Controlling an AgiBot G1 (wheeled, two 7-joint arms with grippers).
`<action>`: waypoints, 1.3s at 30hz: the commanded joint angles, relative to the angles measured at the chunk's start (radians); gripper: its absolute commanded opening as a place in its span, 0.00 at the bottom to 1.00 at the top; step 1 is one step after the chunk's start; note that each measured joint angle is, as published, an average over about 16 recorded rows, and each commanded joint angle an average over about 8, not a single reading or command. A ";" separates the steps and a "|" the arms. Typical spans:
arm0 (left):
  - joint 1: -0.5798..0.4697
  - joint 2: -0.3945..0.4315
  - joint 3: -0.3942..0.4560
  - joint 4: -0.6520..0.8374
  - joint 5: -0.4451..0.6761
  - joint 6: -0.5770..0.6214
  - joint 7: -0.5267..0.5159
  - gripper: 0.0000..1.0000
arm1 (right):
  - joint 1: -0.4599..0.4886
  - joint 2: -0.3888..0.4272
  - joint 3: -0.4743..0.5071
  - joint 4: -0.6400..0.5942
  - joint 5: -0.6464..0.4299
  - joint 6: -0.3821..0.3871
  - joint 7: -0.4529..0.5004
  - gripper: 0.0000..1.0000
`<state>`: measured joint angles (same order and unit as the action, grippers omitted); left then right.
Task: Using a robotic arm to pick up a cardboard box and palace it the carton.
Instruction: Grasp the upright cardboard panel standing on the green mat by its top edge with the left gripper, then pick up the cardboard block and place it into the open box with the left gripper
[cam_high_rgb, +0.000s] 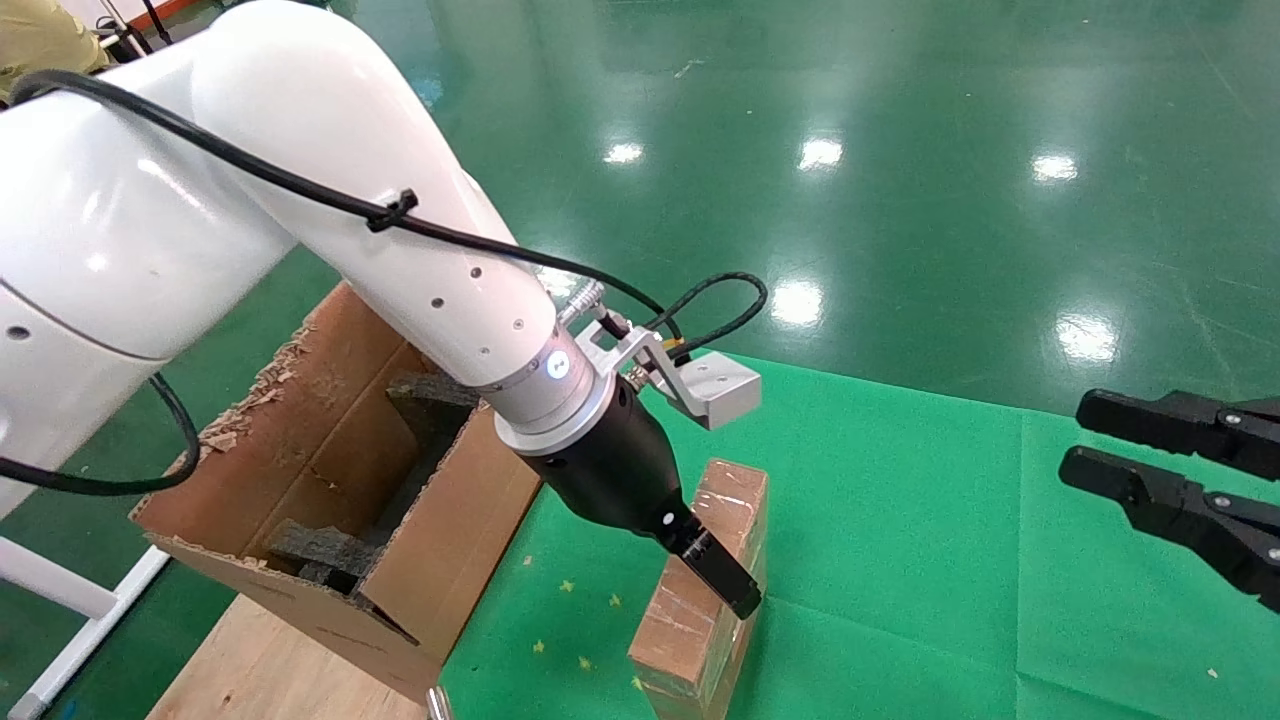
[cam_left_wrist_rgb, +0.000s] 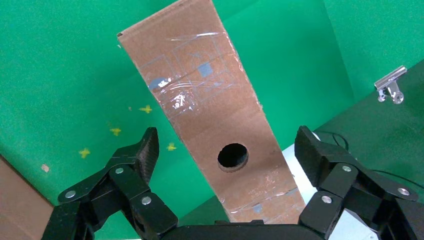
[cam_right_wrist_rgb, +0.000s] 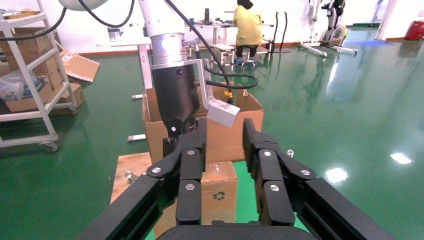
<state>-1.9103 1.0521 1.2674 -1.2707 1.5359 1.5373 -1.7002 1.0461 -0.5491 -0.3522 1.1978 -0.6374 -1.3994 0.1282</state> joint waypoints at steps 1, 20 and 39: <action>0.000 0.000 0.002 0.000 0.001 -0.002 -0.001 0.00 | 0.000 0.000 0.000 0.000 0.000 0.000 0.000 1.00; 0.001 -0.002 -0.004 -0.001 -0.002 0.003 0.002 0.00 | 0.000 0.000 0.000 0.000 0.000 0.000 0.000 1.00; -0.015 -0.013 -0.010 0.015 0.005 -0.001 0.017 0.00 | 0.000 0.000 0.000 0.000 0.000 0.000 0.000 1.00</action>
<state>-1.9393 1.0318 1.2526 -1.2370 1.5461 1.5345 -1.6677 1.0460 -0.5491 -0.3522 1.1977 -0.6372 -1.3993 0.1282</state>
